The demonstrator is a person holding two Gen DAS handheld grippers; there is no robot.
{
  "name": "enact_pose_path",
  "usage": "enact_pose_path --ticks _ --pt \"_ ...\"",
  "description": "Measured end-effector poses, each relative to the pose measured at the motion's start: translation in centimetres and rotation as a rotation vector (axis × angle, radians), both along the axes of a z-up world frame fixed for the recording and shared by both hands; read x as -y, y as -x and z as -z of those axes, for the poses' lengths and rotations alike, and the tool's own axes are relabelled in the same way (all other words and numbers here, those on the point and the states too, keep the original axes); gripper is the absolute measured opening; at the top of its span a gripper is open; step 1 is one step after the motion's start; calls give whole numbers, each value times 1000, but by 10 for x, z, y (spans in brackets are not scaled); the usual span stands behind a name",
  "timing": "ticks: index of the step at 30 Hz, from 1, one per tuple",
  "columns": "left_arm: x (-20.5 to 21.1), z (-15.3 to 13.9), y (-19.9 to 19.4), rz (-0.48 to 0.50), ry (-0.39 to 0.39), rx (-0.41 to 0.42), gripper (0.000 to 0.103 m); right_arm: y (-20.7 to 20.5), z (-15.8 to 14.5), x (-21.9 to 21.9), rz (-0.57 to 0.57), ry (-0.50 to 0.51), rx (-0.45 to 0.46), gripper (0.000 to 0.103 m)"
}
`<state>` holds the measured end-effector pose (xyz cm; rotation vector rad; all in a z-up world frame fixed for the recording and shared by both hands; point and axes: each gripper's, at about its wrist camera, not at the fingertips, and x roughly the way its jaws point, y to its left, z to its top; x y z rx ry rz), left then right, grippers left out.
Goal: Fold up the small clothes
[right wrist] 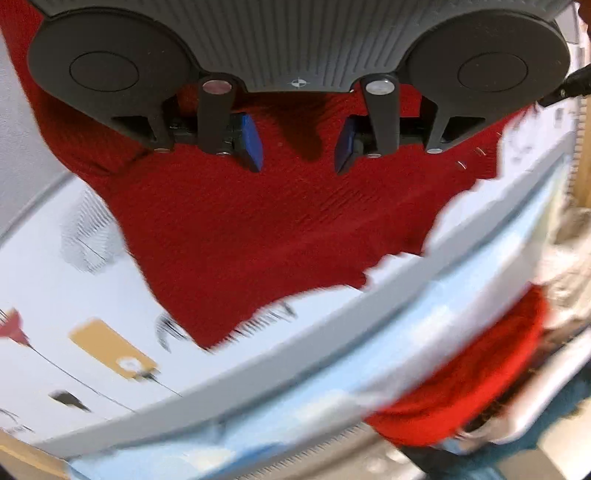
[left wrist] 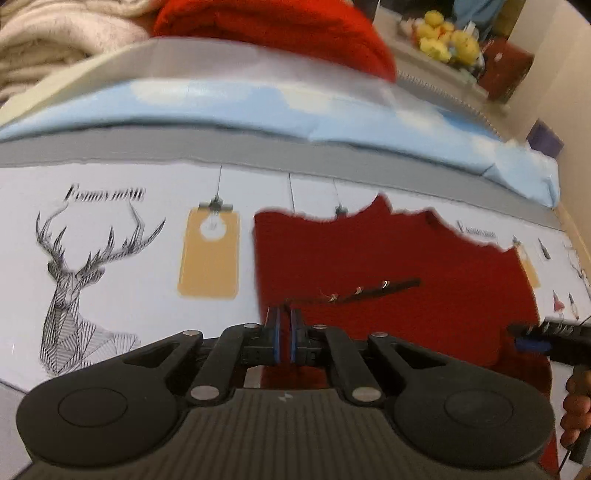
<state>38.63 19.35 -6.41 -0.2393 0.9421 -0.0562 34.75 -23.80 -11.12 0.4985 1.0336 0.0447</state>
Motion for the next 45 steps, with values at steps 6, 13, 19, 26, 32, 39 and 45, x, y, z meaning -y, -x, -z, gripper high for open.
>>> enact_pose_path --ticks 6,13,19,26,32,39,45 --pt "27 30 -18 73 57 -63 12 -1 16 15 86 -6 -82 45" --pt "42 30 -22 89 -45 -75 16 0 12 19 105 -4 -95 45" --pt "42 43 -15 79 -197 -164 35 0 13 41 141 20 -133 45" --pt "40 -70 51 -9 -189 166 38 25 -50 67 176 45 2 46" --pt "50 -118 123 -22 -295 168 38 102 -151 84 133 68 280 46" --pt "62 -136 241 -17 -321 173 43 213 -198 117 -5 149 422 50" --pt "61 -97 309 5 -297 157 44 283 -158 140 10 189 364 50"
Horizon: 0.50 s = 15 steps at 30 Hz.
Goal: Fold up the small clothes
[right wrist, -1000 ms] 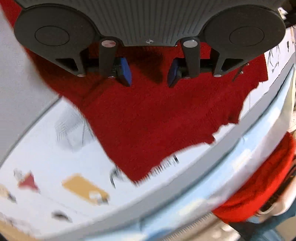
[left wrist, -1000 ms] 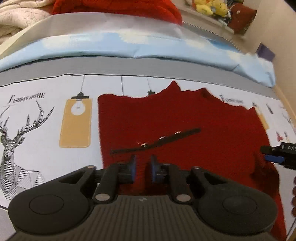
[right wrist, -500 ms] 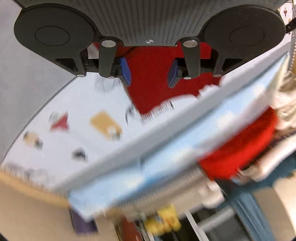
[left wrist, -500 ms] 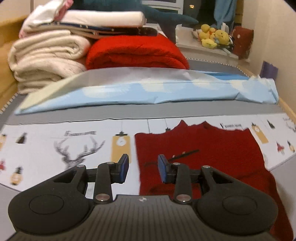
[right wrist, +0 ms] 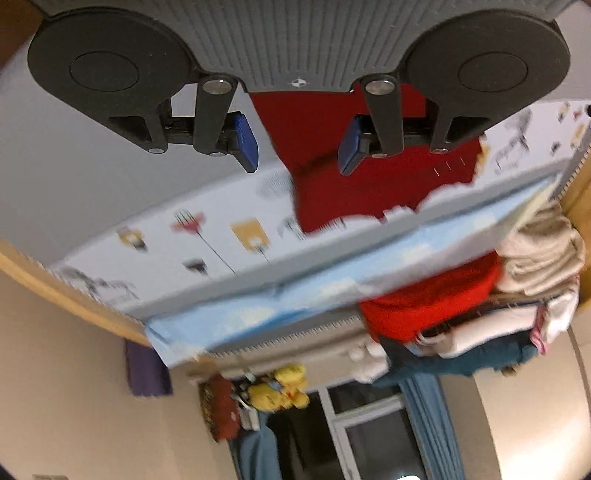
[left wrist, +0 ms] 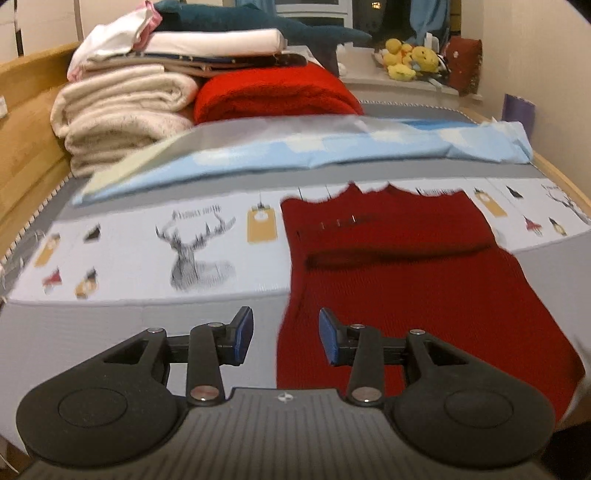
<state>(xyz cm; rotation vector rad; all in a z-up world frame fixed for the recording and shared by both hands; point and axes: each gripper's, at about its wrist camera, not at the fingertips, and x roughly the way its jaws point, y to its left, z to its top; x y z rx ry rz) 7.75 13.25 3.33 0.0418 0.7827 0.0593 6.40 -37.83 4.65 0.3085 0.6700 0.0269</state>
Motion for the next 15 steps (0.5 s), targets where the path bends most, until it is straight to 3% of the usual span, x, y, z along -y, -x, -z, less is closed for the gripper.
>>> enact_pose_path --ticks 3,5,6,8,10,15 --pt "-10 45 27 -11 80 -51 43 13 40 6 5 20 -108 50" --pt "-19 78 31 -87 155 -193 37 16 60 11 14 -20 -194 50" --pt "-21 86 31 -99 205 -220 36 16 68 13 13 -45 -226 50" --pt "-25 95 28 -87 239 -243 37 14 80 13 18 -46 -269 50" --pt "-30 102 26 -88 221 -258 38 12 88 11 22 -22 -302 50" --pt "-57 126 22 -183 319 -371 38 8 117 6 25 -20 -405 49"
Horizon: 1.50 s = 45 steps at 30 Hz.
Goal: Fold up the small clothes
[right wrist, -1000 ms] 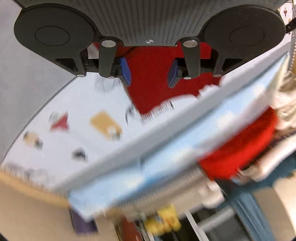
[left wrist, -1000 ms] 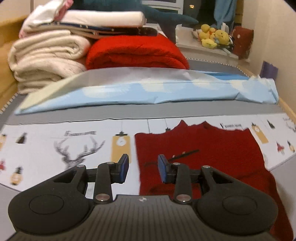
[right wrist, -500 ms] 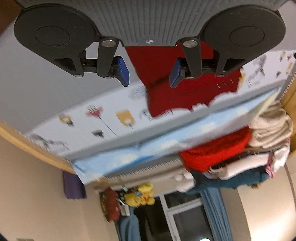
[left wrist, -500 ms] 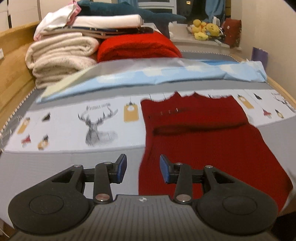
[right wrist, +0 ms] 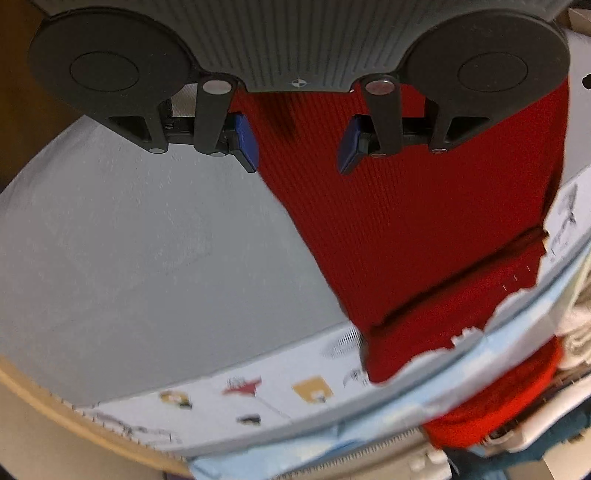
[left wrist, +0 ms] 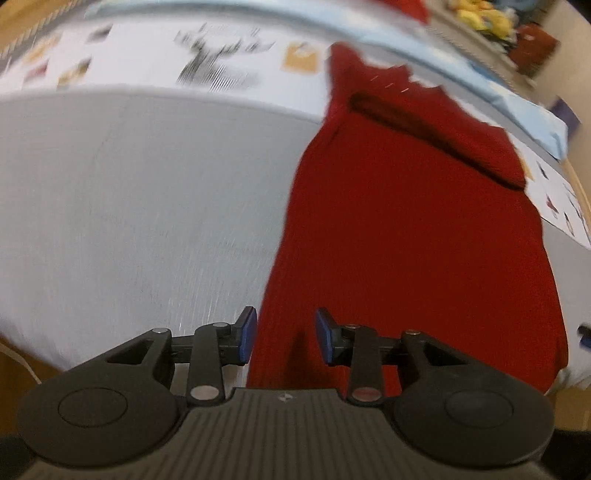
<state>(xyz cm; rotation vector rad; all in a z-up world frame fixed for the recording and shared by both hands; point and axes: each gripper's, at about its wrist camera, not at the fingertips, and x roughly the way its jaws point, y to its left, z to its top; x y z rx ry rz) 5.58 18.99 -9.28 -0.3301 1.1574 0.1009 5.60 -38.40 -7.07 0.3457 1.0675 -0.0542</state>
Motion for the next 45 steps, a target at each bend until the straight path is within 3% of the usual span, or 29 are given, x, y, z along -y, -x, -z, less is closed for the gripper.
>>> enact_pose_path --ticks 8,12,14,15,17,19,21,23,26,28,32,35,38,45 --pt "1 30 1 62 -15 -102 39 2 34 -3 -13 53 -114 49" --pt "3 32 3 78 -33 -75 40 0 47 -5 -18 76 -150 49" --pt "3 33 4 92 -24 -65 26 0 53 -7 -21 83 -157 51" --pt "3 32 5 103 -17 -58 13 -1 54 -9 -28 84 -151 47" --pt "4 26 6 123 -37 -41 10 0 54 -14 -65 84 -132 26" --pt "0 8 12 109 -4 5 9 3 50 -14 -75 46 -114 18" --pt "2 -6 17 113 20 45 9 7 36 -8 -39 14 -65 17" --pt "1 -1 17 120 21 20 11 12 27 0 -2 -33 -21 18" --pt "-2 26 14 115 -2 -78 17 13 40 3 23 18 -90 22" --pt "0 31 15 120 -19 -69 19 13 50 2 29 25 -137 30" --pt "-2 27 16 96 -14 -62 13 13 52 -9 -25 71 -133 27" --pt "3 8 16 120 -10 -21 10 14 47 -14 -44 63 -106 7" --pt "1 -30 20 148 46 58 9 16 26 -8 -26 2 -35 6" --pt "-9 -121 43 247 100 217 6 31 -61 6 -45 -214 207 5"
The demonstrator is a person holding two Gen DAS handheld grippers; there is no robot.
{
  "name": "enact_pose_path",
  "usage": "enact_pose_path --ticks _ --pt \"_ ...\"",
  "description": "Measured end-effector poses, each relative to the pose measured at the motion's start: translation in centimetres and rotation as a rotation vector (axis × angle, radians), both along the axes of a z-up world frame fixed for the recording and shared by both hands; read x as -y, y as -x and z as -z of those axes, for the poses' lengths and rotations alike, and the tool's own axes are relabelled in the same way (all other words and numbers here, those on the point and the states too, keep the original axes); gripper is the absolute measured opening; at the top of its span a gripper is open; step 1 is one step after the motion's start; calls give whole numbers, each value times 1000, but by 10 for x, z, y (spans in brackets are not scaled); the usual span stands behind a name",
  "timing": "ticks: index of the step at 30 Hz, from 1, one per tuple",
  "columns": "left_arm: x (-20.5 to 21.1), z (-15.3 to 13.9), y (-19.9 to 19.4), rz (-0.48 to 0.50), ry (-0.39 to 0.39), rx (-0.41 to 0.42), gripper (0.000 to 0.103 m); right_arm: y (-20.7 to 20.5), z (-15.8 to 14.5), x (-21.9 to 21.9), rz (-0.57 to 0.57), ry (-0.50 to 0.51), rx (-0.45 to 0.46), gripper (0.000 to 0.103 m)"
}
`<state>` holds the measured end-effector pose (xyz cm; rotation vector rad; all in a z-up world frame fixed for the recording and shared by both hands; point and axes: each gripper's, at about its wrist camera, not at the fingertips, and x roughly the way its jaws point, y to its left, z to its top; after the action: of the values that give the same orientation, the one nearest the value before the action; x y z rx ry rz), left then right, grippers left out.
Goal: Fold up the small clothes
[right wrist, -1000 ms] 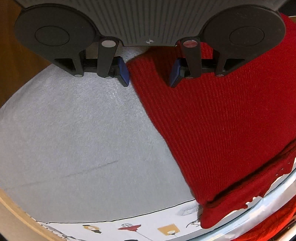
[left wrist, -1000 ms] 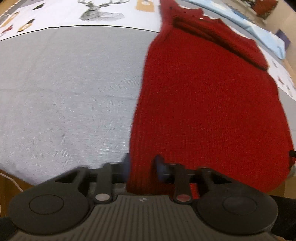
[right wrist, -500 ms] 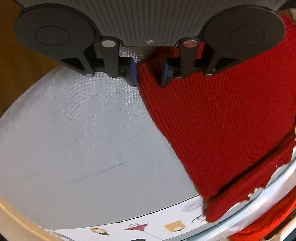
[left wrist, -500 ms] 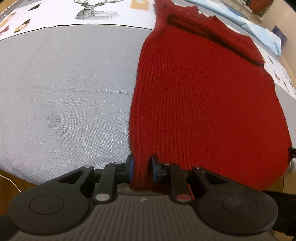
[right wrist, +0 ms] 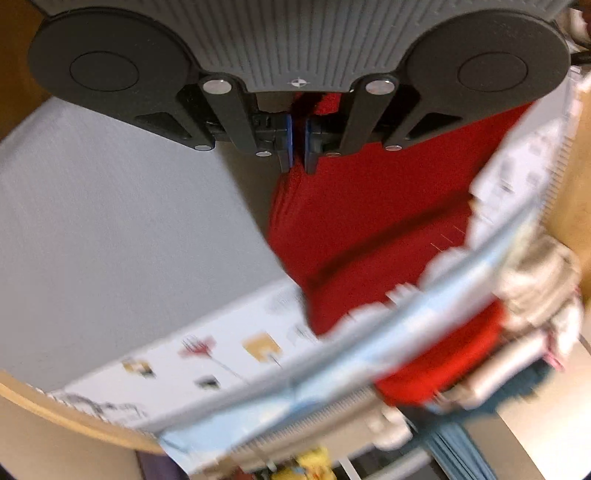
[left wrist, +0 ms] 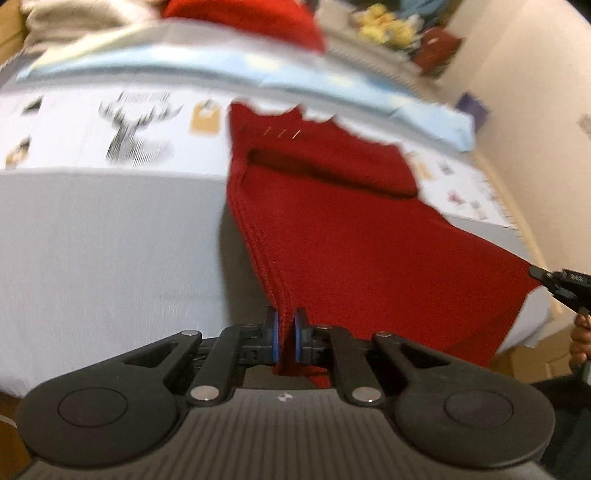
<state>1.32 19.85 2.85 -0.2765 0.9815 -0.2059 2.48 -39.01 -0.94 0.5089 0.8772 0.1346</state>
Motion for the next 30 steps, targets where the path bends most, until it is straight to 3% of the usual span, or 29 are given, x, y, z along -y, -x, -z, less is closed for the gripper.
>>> enact_pose_path --ticks 3,8,12,15,20,22,24,27,29,30 --pt "-11 -38 25 25 43 59 5 17 -33 5 -12 -59 84 5" --pt "-43 -84 67 9 194 126 5 57 -91 30 -26 -138 197 4" --pt "-63 -77 52 -57 223 94 5 71 -110 43 4 -174 187 4" --pt "-72 -56 4 -112 234 32 5 43 -95 42 32 -176 115 4" --pt "-84 3 -113 -221 250 -36 8 -49 -48 32 116 -146 -7 5" --pt "-95 24 -142 -335 277 -68 20 -89 -28 30 169 -148 -8 5" --pt "-98 36 -157 -376 260 -62 38 -122 -5 29 220 -90 0 9" --pt "-82 57 -175 -308 187 -109 51 -139 32 22 228 -5 -19 10" --pt "-73 77 -180 -267 182 -166 59 -145 64 15 169 -46 -126 15" --pt "-70 89 -181 -258 171 -194 60 -146 75 13 137 -77 -135 26"
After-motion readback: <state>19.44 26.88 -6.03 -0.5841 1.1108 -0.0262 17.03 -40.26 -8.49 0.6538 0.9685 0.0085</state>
